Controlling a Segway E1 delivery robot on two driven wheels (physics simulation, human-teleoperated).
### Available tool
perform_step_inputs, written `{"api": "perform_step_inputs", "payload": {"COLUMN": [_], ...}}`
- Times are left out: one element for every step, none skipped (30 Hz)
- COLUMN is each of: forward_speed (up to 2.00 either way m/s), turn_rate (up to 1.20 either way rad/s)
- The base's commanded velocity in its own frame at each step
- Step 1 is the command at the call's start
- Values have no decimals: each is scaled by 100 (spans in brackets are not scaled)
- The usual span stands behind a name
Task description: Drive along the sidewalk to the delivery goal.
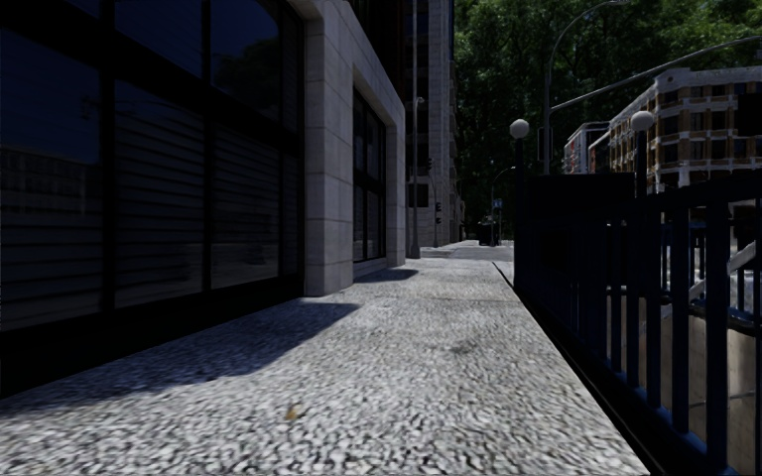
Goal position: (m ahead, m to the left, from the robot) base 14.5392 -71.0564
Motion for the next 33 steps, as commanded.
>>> {"api": "perform_step_inputs", "payload": {"forward_speed": [200, 200, 200, 200, 200, 200, 200, 200, 200, 200, 200, 200, 200, 200, 200, 200, 200, 200, 200, 200, 200, 200, 200, 200, 200, 200, 200, 200, 200, 200, 200, 200, 200], "turn_rate": [0, 0, 0, 0, 0, 0, 0, 0, 0, 0, 0, 0, 0, -11, -11, -18, -27, -30, -30, -31, -31, -31, -31, -31, -31, -31, -31, -31, -31, -31, -31, -28, -28]}}
